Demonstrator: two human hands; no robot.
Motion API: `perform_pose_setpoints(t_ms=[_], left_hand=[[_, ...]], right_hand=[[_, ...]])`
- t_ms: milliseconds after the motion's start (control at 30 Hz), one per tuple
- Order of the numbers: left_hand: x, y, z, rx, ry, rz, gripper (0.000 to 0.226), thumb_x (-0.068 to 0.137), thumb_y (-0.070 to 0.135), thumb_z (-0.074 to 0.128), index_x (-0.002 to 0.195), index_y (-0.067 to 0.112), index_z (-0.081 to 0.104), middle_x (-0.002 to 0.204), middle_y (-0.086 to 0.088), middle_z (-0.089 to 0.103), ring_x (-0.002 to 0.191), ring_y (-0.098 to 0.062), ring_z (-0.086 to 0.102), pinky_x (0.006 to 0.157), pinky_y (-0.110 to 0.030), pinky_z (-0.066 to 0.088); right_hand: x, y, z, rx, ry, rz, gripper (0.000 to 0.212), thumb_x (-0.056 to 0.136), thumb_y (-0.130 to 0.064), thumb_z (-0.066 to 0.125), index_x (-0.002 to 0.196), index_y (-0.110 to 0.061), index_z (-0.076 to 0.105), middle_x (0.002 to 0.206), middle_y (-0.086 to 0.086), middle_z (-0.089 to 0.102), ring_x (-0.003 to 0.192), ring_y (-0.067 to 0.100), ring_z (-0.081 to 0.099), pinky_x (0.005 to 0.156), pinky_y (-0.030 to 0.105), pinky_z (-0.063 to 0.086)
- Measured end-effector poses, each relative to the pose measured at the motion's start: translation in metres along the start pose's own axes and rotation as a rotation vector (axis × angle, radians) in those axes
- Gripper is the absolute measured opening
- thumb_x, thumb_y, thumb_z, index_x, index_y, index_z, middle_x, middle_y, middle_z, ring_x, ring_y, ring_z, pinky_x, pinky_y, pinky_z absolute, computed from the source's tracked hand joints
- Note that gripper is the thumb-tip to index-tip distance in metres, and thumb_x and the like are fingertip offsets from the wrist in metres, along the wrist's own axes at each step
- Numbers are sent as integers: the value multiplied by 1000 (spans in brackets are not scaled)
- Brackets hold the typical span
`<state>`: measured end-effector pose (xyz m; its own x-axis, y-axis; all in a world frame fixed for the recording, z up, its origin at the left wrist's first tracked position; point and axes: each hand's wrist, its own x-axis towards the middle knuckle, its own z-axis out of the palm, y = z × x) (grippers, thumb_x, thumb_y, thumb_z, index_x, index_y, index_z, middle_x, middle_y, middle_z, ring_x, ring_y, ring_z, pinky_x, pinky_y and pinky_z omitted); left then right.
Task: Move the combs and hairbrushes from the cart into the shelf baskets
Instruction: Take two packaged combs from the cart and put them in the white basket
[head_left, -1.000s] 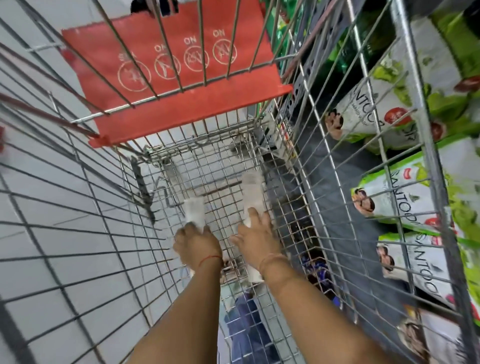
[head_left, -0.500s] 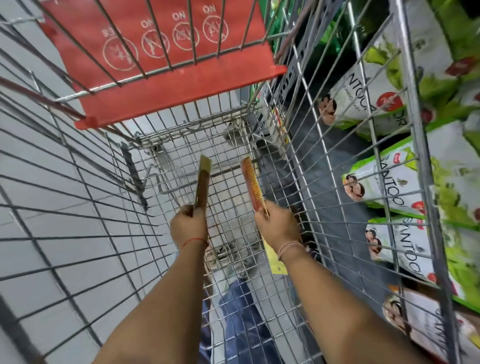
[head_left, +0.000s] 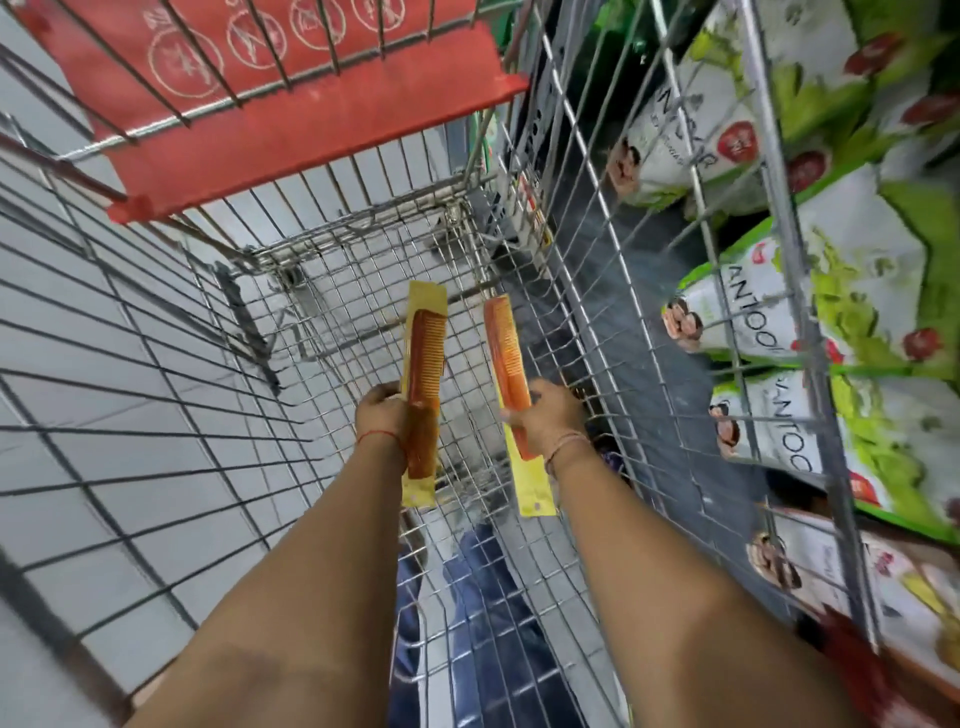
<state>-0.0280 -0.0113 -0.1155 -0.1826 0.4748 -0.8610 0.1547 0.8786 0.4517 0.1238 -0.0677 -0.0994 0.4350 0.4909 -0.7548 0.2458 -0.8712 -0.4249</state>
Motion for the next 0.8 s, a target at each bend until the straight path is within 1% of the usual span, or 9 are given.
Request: perform_pose_setpoints(t_ms=[67,133,200,333,467,600,667,733,800], left_hand=[[-7,6,-3,-81,-133,-64,32,86,-13,48,80,18,48,74,-7,53,66,-17,48,58,-24,37],[-14,12,-6,-114,-274,-54,34,88,-10,43,76,20,48,67,-3,58,62,-15,45,56,-23,31],[-25,21,-7,-142,-367,-19,34,88,-9,40,77,21,50,64,1,63,64,-15,47,57,-24,33],[-55,49,-12,-55,-514,96,29,90,-2,38,73,18,50,45,12,59,57,-10,35,53,-22,23],[-112,85,-26,117,-702,298,30,92,-1,35,68,15,46,29,13,52,28,-1,41,48,-19,22],[-202,118,-27,120,-962,471,32,91,-6,32,74,14,49,36,9,62,32,0,57,43,-14,45],[-254,126,-12,80,-1063,502,31,92,-6,33,72,15,46,30,7,56,27,0,53,37,-9,42],[-325,121,3,28,-1208,505,34,90,-7,34,69,16,48,32,9,57,29,1,54,43,-14,43],[-396,110,16,71,-1373,517,41,89,-8,33,67,13,60,39,8,64,35,-1,59,46,-14,49]], right_hand=[[-11,2,-2,85,19,-31,13,70,-14,76,71,-16,63,85,11,69,80,26,65,80,43,56],[-21,2,-6,194,83,-68,29,68,-10,76,53,-21,53,67,7,61,66,20,56,67,38,55],[-36,-5,-13,318,129,-79,33,70,-6,74,54,-22,50,64,4,58,65,18,53,64,31,49],[-71,-16,-12,584,231,-140,31,71,-8,74,54,-18,50,60,4,55,64,18,51,62,33,44],[-131,-21,-4,839,548,-199,28,65,-23,76,53,-12,53,54,3,52,62,20,46,58,45,43],[-237,-33,-33,1148,851,-312,23,73,-22,69,55,-22,55,45,-13,52,52,7,45,55,26,38],[-282,-29,-66,1157,1074,-364,33,87,-11,59,59,-25,48,48,-12,50,54,5,44,53,20,34],[-337,-17,-103,1113,1330,-386,30,92,-11,50,64,-18,46,61,-1,42,68,16,38,58,25,30],[-385,0,-135,1160,1499,-416,10,93,-13,48,88,-5,53,74,4,44,70,15,40,60,17,35]])
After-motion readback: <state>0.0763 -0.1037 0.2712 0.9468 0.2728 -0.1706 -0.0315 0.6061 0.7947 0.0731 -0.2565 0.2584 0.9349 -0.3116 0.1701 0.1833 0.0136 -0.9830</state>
